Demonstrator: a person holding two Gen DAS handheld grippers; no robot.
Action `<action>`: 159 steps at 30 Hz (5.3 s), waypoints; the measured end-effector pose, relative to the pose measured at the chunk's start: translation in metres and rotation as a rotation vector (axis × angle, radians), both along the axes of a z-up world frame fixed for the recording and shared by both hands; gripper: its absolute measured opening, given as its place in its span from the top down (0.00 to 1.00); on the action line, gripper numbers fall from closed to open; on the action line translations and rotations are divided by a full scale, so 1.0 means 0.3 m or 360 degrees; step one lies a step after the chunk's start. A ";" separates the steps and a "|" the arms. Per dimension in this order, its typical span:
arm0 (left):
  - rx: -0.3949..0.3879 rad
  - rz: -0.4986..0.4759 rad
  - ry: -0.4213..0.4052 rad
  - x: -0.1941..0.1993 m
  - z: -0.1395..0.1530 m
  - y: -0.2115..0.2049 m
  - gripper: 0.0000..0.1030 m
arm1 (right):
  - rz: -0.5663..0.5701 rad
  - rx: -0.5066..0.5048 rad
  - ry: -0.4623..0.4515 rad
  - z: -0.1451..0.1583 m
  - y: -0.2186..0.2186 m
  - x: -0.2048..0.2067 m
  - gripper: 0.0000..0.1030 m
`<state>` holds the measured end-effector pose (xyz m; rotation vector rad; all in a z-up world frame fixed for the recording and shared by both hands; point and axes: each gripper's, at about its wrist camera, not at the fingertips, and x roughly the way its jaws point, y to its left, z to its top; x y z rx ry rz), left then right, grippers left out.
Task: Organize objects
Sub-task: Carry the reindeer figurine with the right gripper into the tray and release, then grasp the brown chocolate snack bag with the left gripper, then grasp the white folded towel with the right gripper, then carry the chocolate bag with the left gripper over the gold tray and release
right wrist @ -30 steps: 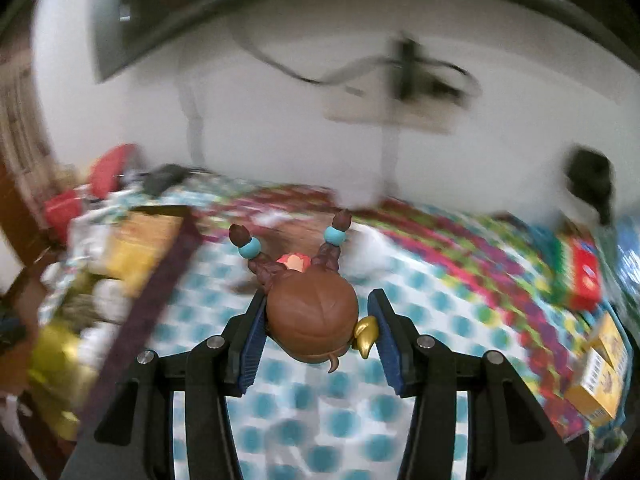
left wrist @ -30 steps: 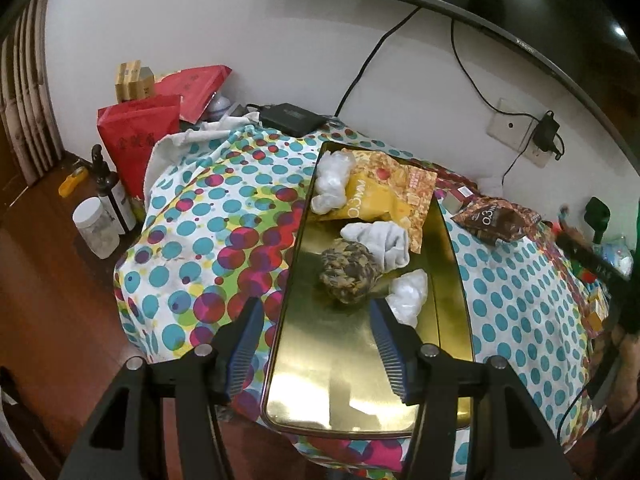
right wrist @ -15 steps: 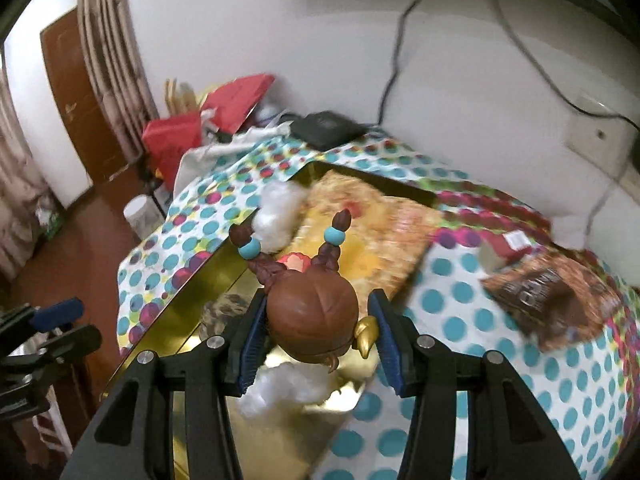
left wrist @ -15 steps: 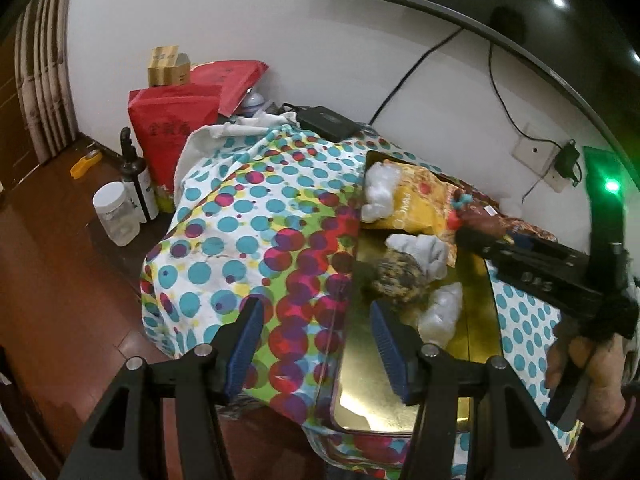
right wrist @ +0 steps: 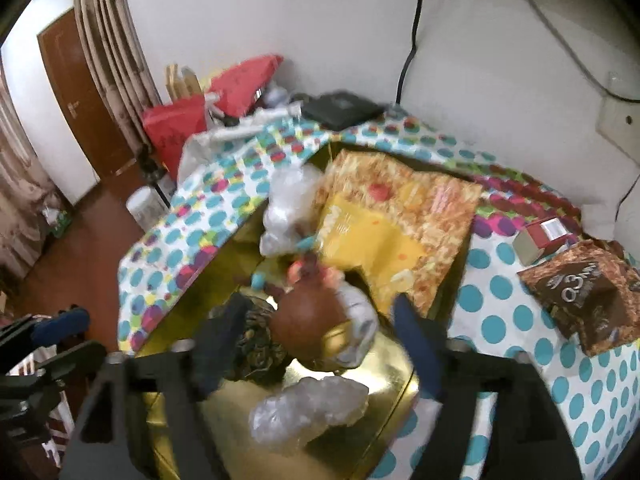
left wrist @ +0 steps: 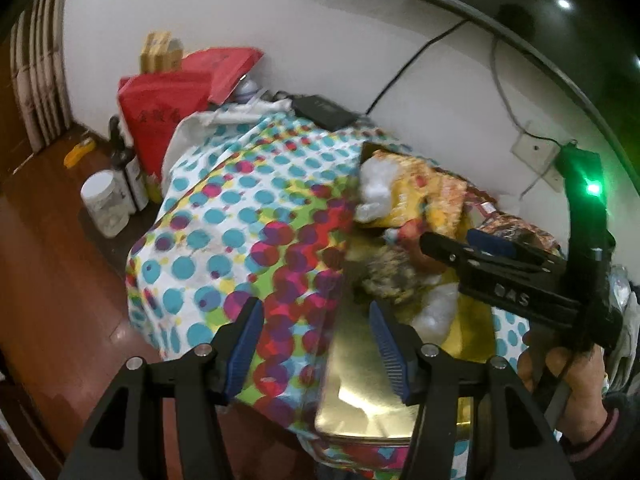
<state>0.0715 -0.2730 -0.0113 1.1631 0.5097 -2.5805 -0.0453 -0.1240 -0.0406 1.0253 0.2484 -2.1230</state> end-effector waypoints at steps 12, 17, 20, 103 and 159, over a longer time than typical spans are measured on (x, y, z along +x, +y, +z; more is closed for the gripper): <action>-0.0101 -0.0453 0.0064 -0.179 0.057 0.414 0.45 | -0.0410 -0.0115 0.0380 0.098 0.573 0.062 0.07; -0.0164 -0.0705 0.0073 -0.286 0.043 0.643 0.45 | -0.0643 0.0039 0.0395 0.035 0.808 0.009 0.07; -0.0196 -0.0821 0.0054 -0.374 0.026 0.754 0.45 | -0.0729 0.0046 0.0366 0.008 0.900 -0.016 0.07; -0.0515 -0.0533 0.0262 -0.535 -0.212 0.876 0.66 | -0.0984 0.0133 0.0257 -0.127 0.990 -0.261 0.62; -0.0635 -0.0156 0.0116 0.030 0.005 0.421 0.66 | -0.0984 0.0298 0.0198 -0.165 0.962 -0.295 0.60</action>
